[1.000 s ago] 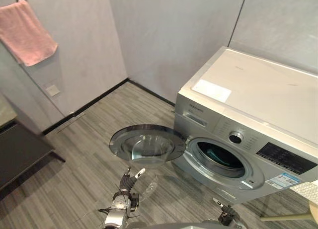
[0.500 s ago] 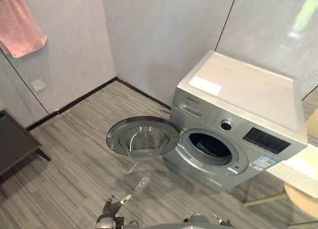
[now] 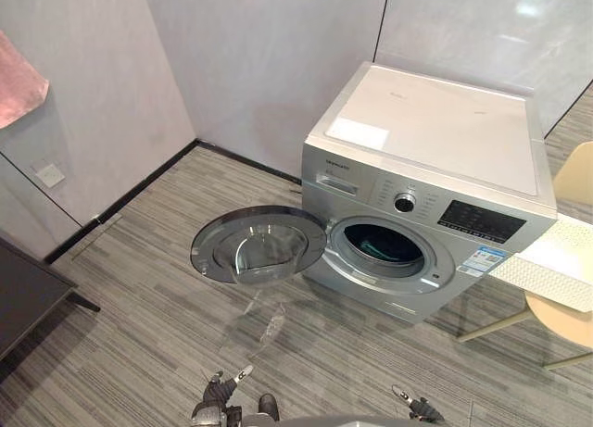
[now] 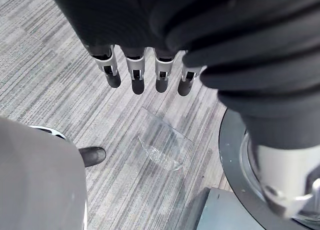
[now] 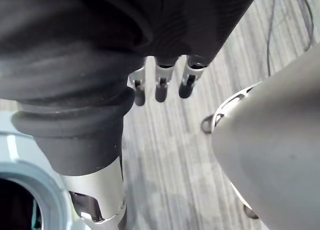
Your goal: Pick up the laundry basket with both hands and put the clothes into the washing machine.
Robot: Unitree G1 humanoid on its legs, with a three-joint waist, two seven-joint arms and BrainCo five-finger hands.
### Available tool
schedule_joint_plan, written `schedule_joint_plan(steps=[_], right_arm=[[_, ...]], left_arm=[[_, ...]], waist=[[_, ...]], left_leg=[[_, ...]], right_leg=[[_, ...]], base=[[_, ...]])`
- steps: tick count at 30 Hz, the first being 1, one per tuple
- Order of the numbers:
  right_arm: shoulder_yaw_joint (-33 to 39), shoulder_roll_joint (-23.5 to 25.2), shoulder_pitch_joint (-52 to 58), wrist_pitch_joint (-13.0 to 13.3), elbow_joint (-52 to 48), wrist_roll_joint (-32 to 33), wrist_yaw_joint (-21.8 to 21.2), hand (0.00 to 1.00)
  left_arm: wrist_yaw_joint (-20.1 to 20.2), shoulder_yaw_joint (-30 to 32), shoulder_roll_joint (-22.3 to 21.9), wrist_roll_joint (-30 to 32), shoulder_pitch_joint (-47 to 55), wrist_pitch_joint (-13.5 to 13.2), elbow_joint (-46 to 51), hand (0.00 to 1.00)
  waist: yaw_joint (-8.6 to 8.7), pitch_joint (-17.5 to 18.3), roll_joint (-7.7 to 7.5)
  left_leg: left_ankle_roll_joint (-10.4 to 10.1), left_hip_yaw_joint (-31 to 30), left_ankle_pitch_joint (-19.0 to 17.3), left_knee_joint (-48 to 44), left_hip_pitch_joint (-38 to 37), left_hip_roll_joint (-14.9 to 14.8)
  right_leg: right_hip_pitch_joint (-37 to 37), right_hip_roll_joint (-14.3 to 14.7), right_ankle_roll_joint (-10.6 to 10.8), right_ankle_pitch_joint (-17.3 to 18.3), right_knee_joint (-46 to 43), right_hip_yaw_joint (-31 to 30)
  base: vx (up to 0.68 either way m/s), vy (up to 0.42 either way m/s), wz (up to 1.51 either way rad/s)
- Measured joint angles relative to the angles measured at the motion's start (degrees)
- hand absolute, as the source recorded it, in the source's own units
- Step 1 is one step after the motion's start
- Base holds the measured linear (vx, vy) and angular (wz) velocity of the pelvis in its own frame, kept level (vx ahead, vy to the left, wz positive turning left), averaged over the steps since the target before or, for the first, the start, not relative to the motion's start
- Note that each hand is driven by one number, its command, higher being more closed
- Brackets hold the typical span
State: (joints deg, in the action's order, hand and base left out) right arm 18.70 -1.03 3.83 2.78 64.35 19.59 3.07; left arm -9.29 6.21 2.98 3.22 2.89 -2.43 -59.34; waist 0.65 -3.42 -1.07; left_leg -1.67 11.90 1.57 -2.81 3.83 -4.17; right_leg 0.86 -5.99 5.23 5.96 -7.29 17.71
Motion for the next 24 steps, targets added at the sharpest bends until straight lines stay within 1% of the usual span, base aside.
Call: schedule_joint_plan(steps=[1, 2, 3, 4, 5, 6, 7, 8, 9, 10, 11, 12, 13, 14, 16, 17, 18, 19, 21, 22, 23, 24], right_arm=[[-0.7, -0.3, -0.3, 0.5, -0.1, 0.0, 0.1, 0.00], [-0.8, -0.4, -0.6, 0.6, 0.0, 0.0, 0.2, 0.00], [-0.8, -1.1, -0.8, 0.7, -0.1, 0.0, 0.4, 0.00], [-0.9, -1.8, -1.1, 0.7, -0.2, 0.0, 0.5, 0.00], [-0.9, -2.7, -1.5, 0.9, -0.9, 0.0, 0.6, 0.00], [-0.8, -2.9, -1.7, 1.0, -1.4, -0.1, 0.6, 0.00], [-0.9, -3.2, -1.8, 1.3, -3.4, -0.2, 0.7, 0.00], [-1.1, -4.0, -1.6, 1.5, -4.7, -0.1, 0.6, 0.00], [-1.5, -4.5, -1.6, 1.6, -5.1, -0.1, 0.6, 0.00], [-2.3, -5.4, -1.3, 1.9, -5.2, -0.3, 0.6, 0.00], [-3.0, -6.5, -0.8, 1.9, -5.2, -1.0, 0.5, 0.00], [-3.0, -6.7, -0.6, 1.9, -5.2, -1.3, 0.6, 0.00], [-2.8, -6.5, 0.3, 1.8, -5.0, -1.3, 0.6, 0.00], [-2.9, -5.9, 0.7, 1.8, -5.1, -1.3, 0.6, 0.00], [-3.3, -3.1, 1.4, 1.8, -5.1, -1.2, 0.5, 0.00], [-4.5, -2.4, 1.7, 1.8, -5.1, -1.2, 0.4, 0.00], [-5.2, -2.4, 1.8, 1.8, -5.1, -1.2, 0.4, 0.00], [-6.1, -2.3, 1.6, 1.8, -5.2, -1.5, 0.1, 0.00], [-7.3, -2.4, 0.7, 1.8, -5.5, -2.2, -0.5, 0.00], [-8.1, -2.4, 0.6, 1.8, -6.2, -2.4, -0.8, 0.00], [-8.3, -2.4, 0.7, 1.7, -6.7, -2.5, -0.9, 0.00], [-8.9, -2.8, 0.7, 1.7, -7.7, -3.5, -1.0, 0.00]], left_arm=[[-0.8, -1.7, -0.6, -1.8, 0.4, 0.1, 5.2, 0.00], [-0.9, -2.4, -1.1, -2.5, 0.7, 0.1, 9.1, 0.00], [-1.0, -3.7, -2.1, -3.6, 1.6, 0.0, 17.5, 0.00], [-1.1, -4.0, -3.0, -4.4, 2.8, -0.4, 24.6, 0.00], [-1.2, -3.9, -3.4, -4.9, 3.7, -1.2, 32.5, 0.00], [-1.4, -3.6, -3.4, -4.9, 3.8, -1.7, 35.4, 0.00], [-2.0, -1.9, -3.4, -4.9, 3.6, -2.6, 40.1, 0.00], [-3.1, 0.4, -3.3, -4.9, 3.2, -3.2, 42.8, 0.00], [-3.7, 1.7, -3.4, -4.9, 3.0, -3.4, 43.8, 0.00], [-5.3, 3.8, -3.3, -4.8, 2.2, -3.8, 45.1, 0.00], [-6.9, 5.1, -3.3, -4.7, 1.8, -3.9, 46.5, 0.00], [-7.5, 5.3, -3.3, -4.7, 1.6, -4.0, 47.0, 0.00], [-8.6, 5.1, -2.0, -4.5, -0.1, -4.0, 47.9, 0.00], [-8.8, 4.7, -1.2, -3.8, -0.7, -4.0, 48.1, 0.00], [-9.7, 3.4, 2.6, -1.5, -1.9, -4.0, 50.0, 0.00], [-9.9, 3.4, 4.1, -0.6, -2.1, -4.0, 52.0, 0.00], [-10.0, 3.3, 4.7, -0.1, -2.4, -4.2, 52.8, 0.00], [-10.6, 3.3, 5.8, 0.8, -3.5, -4.7, 53.3, 0.00], [-10.9, 3.3, 7.1, 1.9, -4.7, -4.8, 53.3, 0.00], [-10.9, 3.4, 7.8, 2.1, -5.4, -4.8, 53.1, 0.00], [-10.9, 3.3, 8.3, 2.1, -5.9, -4.8, 52.8, 0.00], [-10.8, 3.5, 9.3, 2.1, -8.3, -4.9, 50.6, 0.00]], waist=[[-0.07, -1.4, -0.03], [-0.33, -2.1, -0.08], [-1.48, -3.2, 0.17], [-1.74, -3.3, 0.38], [-1.77, -3.3, 0.68], [-1.73, -3.7, 0.20], [-1.52, -3.6, 1.07], [-1.27, -3.2, 1.88], [-1.24, -2.9, 2.32], [-1.28, -2.2, 3.33], [-1.29, -1.3, 4.62], [-1.21, -0.8, 5.36], [0.26, -0.2, 5.38], [0.34, -0.2, 4.71], [0.15, 0.4, 2.30], [0.23, 1.1, 1.54], [0.18, 1.3, 1.70], [0.03, 1.8, 1.24], [-0.02, 1.8, 1.76], [-0.05, 1.7, 2.09], [0.01, 1.7, 2.19], [0.05, 1.6, 2.28]], left_leg=[[-0.5, -0.8, -0.7, -4.3, 1.6, 0.0], [-0.6, -1.2, -0.8, -6.6, 2.3, 0.1], [-0.7, -2.6, -0.8, -10.7, 3.7, 0.5], [-1.0, -4.4, -0.7, -12.6, 4.5, 0.8], [-1.7, -6.0, -0.4, -13.7, 4.9, 1.0], [-2.1, -6.7, -0.8, -14.4, 5.1, 1.0], [-1.4, -7.3, -2.7, -17.4, 5.6, 0.0], [-1.3, -8.2, -3.8, -18.2, 5.7, -1.7], [-1.4, -9.5, -3.8, -17.9, 5.4, -2.5], [-1.8, -12.7, -3.5, -15.8, 4.6, -3.7], [-4.9, -15.7, -4.7, -11.9, 3.2, -4.0], [-5.6, -15.8, -5.6, -9.6, 2.5, -4.1], [-5.0, -15.9, -5.6, -5.2, 1.4, -3.0], [-4.4, -15.9, -5.2, -4.6, 1.2, -2.1], [-3.8, -15.0, -4.7, -3.3, -0.1, 0.3], [-3.4, -14.4, -4.5, -2.6, -0.6, 1.4], [-3.1, -13.9, -4.3, -2.1, -0.8, 1.8], [-2.6, -13.2, -4.0, -1.1, -1.2, 2.3], [-1.9, -12.1, -3.5, 0.1, -1.2, 2.5], [-1.9, -11.3, -3.2, 0.8, -1.0, 2.4], [-1.9, -11.0, -3.2, 0.9, -0.5, 2.3], [-2.0, -10.0, -3.1, 1.0, 0.9, 2.1]], right_leg=[[0.3, -0.6, -0.3, 0.4, -1.0, 0.4], [0.6, -0.9, -0.3, 0.5, -1.5, 0.6], [1.2, -1.5, -0.4, 0.6, -2.0, 0.6], [1.0, -2.1, -0.7, 0.7, -2.7, 0.4], [1.0, -3.1, -0.9, 0.9, -3.3, 0.0], [0.8, -3.7, -0.9, 0.9, -3.5, -0.3], [0.6, -4.1, -0.8, 0.8, -3.9, -0.9], [0.3, -4.1, -0.5, 0.6, -4.0, -2.2], [-0.2, -4.1, -0.1, 0.4, -3.9, -2.8], [-1.3, -3.9, 0.6, 0.0, -3.6, -3.8], [-1.9, -3.5, 1.5, -0.4, -2.8, -4.6], [-2.2, -3.4, 2.1, -0.9, -2.1, -4.8], [-1.5, -4.6, 4.0, -2.5, -0.4, -3.7], [-1.0, -5.2, 4.3, -3.3, 0.5, -3.4], [0.6, -7.3, 5.6, -4.8, 3.4, -3.6], [1.2, -8.3, 6.3, -5.4, 4.7, -3.8], [1.3, -8.6, 6.3, -5.6, 5.2, -4.0], [1.2, -9.1, 6.3, -6.3, 6.0, -4.5], [0.6, -9.2, 6.1, -7.1, 7.4, -5.4], [-0.2, -9.1, 5.7, -7.9, 8.2, -5.5], [-0.6, -9.1, 5.8, -8.2, 8.6, -5.5], [-2.6, -8.6, 5.8, -8.8, 9.0, -6.5]], base=[[0.01, -0.010, 0.21], [-0.02, -0.017, 0.18], [-0.04, -0.001, 0.05], [-0.05, 0.028, -0.04], [-0.03, 0.070, -0.15], [-0.03, 0.093, -0.25], [-0.05, 0.102, -0.38], [-0.05, 0.102, -0.43], [-0.07, 0.145, -0.46], [-0.02, 0.213, -0.43], [0.00, 0.252, -0.36], [0.06, 0.351, 0.10], [0.06, 0.280, 0.32], [0.05, 0.244, 0.34], [0.04, 0.178, -0.02], [0.04, 0.168, -0.09], [0.02, 0.104, -0.13], [-0.01, 0.096, -0.23], [-0.03, 0.048, -0.31], [-0.04, -0.003, -0.27], [-0.07, -0.012, -0.39], [-0.05, -0.010, -0.31]])
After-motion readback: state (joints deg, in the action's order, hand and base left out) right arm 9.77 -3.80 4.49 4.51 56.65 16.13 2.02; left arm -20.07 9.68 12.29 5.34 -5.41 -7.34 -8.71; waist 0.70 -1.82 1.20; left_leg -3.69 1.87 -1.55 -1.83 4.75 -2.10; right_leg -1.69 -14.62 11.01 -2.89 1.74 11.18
